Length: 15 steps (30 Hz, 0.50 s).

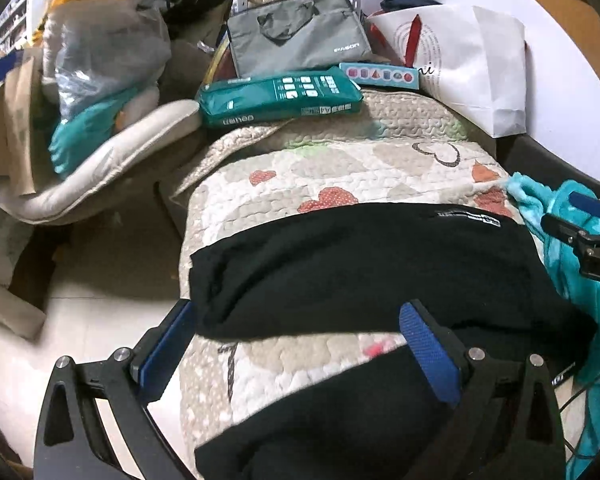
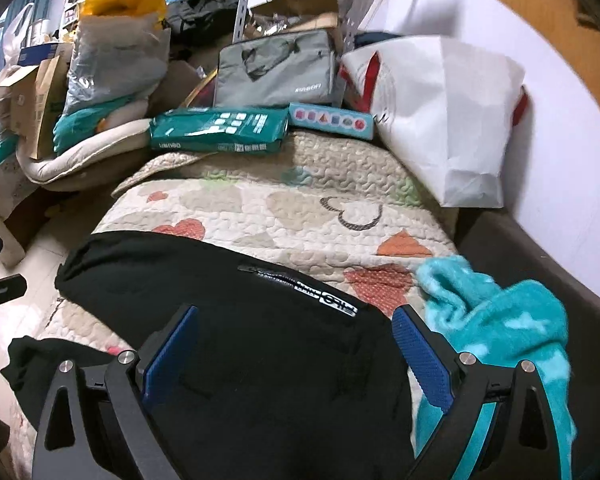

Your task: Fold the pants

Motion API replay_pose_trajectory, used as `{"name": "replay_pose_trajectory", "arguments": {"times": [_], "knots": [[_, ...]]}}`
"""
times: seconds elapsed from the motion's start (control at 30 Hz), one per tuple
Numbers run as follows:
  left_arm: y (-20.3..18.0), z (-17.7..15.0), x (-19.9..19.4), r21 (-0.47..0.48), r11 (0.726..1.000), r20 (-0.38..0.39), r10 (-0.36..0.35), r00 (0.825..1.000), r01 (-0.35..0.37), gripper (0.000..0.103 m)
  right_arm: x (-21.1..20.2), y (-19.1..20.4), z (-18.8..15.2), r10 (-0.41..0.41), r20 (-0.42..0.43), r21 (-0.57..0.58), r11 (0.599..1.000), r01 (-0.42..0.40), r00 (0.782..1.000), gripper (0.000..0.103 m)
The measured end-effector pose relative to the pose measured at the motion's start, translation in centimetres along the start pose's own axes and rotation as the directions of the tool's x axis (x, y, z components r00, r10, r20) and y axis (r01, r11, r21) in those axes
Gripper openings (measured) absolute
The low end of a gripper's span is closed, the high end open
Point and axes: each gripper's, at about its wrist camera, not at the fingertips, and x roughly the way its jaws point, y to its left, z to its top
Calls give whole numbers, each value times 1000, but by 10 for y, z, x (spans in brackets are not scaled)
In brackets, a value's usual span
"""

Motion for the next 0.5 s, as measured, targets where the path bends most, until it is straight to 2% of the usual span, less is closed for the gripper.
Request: {"name": "replay_pose_trajectory", "arguments": {"times": [0.1, 0.2, 0.23, 0.3, 0.37, 0.5], "knots": [[14, 18, 23, 5, 1000, -31, -7, 999, 8, 101, 29, -11, 9, 69, -56, -14, 997, -69, 996, 99], [35, 38, 54, 8, 998, -68, -63, 996, 63, 99, 58, -15, 18, 138, -124, -84, 985, -149, 983, 96], [42, 43, 64, 4, 996, -81, -87, 993, 88, 97, 70, -14, 21, 148, -156, -115, 979, -167, 977, 94], [57, 54, 93, -18, 989, -137, -147, 980, 146, 84, 87, -13, 24, 172, -198, -145, 969, -202, 965, 85], [69, 60, 120, -36, 984, -175, -177, 969, 174, 82, 105, -11, 28, 190, -229, -177, 956, -232, 955, 83], [79, 61, 154, -9, 985, -202, -171, 964, 173, 82, 137, -10, 32, 216, -268, -195, 942, -273, 939, 81]]}}
